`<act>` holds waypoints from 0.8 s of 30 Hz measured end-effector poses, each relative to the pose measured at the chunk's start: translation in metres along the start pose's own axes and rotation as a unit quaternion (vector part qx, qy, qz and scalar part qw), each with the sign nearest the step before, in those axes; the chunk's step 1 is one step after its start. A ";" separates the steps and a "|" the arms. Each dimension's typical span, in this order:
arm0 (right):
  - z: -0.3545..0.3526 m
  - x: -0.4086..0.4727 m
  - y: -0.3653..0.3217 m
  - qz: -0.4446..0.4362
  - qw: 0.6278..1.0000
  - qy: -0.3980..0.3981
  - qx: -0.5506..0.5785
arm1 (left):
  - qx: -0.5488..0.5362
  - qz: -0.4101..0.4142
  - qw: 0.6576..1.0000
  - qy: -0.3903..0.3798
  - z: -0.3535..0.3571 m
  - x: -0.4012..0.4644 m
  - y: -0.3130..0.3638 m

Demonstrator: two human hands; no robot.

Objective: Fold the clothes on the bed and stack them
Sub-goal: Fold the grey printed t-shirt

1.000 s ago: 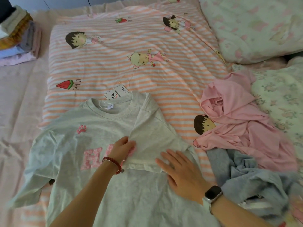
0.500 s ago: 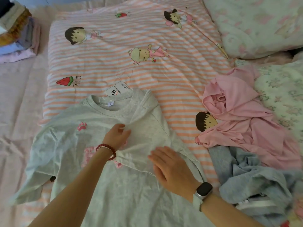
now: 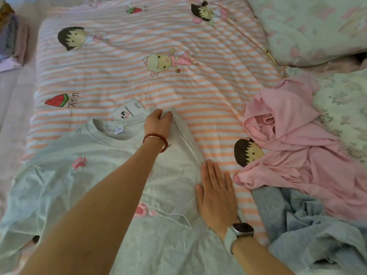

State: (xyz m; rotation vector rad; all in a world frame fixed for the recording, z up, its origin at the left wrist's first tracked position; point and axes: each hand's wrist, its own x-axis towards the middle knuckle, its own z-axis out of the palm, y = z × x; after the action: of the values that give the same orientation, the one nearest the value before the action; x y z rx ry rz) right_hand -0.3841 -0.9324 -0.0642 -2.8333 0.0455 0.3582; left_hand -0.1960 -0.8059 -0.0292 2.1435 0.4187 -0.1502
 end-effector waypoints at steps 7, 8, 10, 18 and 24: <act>-0.025 -0.006 -0.036 -0.006 0.999 0.044 0.005 | 0.141 0.058 0.988 0.014 -0.042 -0.032 -0.024; -0.026 -0.010 -0.046 -0.044 0.999 0.018 -0.008 | 0.150 0.073 0.986 0.020 -0.057 -0.044 -0.032; -0.018 -0.019 -0.068 -0.071 0.996 -0.055 -0.027 | 0.176 0.069 0.982 0.024 -0.093 -0.068 -0.057; 0.013 -0.071 -0.198 -0.087 0.989 -0.058 0.105 | 0.138 -0.157 0.959 0.190 -0.270 -0.124 -0.196; 0.045 -0.104 -0.292 -0.174 0.967 -0.046 0.181 | -0.244 -0.425 0.871 0.005 -0.333 -0.132 -0.270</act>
State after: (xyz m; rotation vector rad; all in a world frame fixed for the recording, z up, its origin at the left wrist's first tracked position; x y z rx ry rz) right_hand -0.4762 -0.6406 0.0005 -2.3996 -0.3637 0.3587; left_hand -0.4309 -0.4242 -0.0134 1.3392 1.2488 -0.4714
